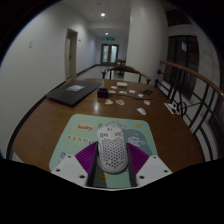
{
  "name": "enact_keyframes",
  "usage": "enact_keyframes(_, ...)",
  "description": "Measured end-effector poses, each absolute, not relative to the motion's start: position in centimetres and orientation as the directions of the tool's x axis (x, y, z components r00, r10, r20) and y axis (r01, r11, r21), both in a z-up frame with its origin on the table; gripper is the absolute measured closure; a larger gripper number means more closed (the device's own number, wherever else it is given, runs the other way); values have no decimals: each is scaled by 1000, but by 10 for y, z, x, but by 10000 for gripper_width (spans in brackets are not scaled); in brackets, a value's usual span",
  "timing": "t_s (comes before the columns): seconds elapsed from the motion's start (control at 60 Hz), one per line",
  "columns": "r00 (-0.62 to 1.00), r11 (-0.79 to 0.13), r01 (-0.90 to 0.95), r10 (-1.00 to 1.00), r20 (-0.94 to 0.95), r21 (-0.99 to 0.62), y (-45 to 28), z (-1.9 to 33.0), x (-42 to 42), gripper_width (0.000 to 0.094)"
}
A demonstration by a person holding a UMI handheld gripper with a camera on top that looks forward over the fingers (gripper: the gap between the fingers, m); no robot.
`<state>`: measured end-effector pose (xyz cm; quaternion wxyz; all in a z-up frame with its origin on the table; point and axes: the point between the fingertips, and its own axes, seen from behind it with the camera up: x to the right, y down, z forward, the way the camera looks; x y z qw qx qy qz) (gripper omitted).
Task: Arrange mouse
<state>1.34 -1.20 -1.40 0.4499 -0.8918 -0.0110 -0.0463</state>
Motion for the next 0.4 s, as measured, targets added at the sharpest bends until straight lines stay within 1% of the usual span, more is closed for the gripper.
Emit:
enact_keyframes(0.05, 995, -613, 91, 17, 102, -785, -16, -13, 13, 398)
enact_keyframes(0.1, 993, -616, 113, 56, 100, -779, -22, -7, 11, 296)
enact_keyframes(0.167, 987, -587, 161, 111, 117, -794, -34, 10, 14, 191)
enact_keyframes(0.217, 983, -565, 180, 125, 132, -806, -44, 24, 20, 133)
enact_keyframes(0.283, 983, -546, 177, 140, 120, -819, -64, 40, 31, 115)
enact_keyframes(0.4, 989, -535, 109, 144, 36, -838, -100, 59, 55, 111)
